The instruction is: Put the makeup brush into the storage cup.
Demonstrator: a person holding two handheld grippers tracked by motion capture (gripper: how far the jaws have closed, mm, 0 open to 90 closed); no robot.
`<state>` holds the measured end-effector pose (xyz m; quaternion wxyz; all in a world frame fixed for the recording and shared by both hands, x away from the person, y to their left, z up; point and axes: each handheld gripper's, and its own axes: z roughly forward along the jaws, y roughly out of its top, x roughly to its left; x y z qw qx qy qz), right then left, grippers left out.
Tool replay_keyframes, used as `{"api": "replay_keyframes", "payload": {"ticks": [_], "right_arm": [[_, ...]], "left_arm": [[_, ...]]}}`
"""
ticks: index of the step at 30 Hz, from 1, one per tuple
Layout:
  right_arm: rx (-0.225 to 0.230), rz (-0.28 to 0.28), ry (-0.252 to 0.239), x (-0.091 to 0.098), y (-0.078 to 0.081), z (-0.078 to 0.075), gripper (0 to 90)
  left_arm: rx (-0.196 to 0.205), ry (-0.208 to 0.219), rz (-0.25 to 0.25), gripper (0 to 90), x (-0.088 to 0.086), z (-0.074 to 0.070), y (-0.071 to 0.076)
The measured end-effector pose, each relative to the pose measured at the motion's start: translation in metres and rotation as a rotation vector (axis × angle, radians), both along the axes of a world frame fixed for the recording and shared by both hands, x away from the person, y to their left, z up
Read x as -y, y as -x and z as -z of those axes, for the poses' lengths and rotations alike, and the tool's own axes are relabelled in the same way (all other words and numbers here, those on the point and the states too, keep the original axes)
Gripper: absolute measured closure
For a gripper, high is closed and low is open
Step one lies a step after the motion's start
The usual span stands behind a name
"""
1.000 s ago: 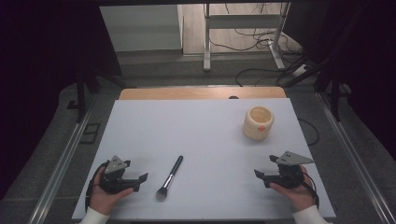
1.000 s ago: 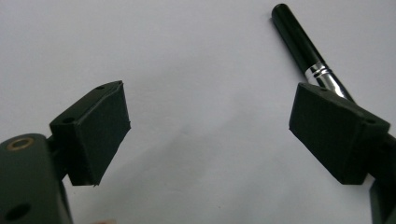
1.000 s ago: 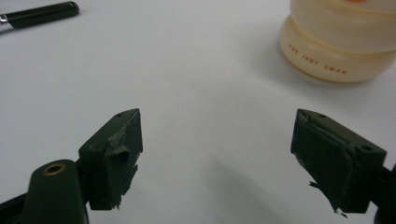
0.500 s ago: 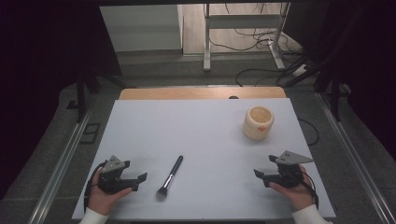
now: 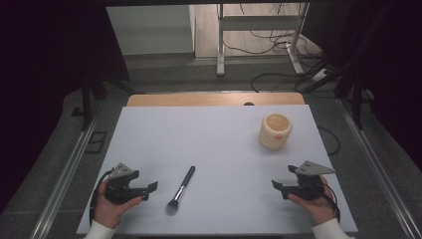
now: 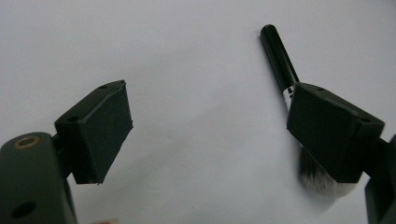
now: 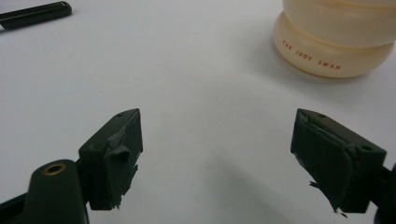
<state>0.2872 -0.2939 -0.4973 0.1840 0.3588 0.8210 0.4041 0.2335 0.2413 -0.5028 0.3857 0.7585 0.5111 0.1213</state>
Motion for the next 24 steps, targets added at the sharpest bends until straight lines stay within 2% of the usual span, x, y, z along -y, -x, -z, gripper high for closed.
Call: {"api": "replay_keyframes", "payload": {"ticks": [6, 17, 24], "right_arm": [[0.006, 0.013, -0.005, 0.001, 0.0, -0.001, 17.1], [0.003, 0.02, -0.033, 0.001, 0.001, -0.002, 16.7], [0.007, 0.022, -0.027, 0.0, 0.001, -0.002, 16.6]], "left_arm": [[-0.015, 0.011, -0.008, 15.2, 0.001, -0.008, -0.002], [-0.046, 0.007, -0.015, 16.5, 0.009, -0.015, -0.006], [-0.054, -0.001, 0.027, 17.0, 0.023, -0.021, -0.011]]}}
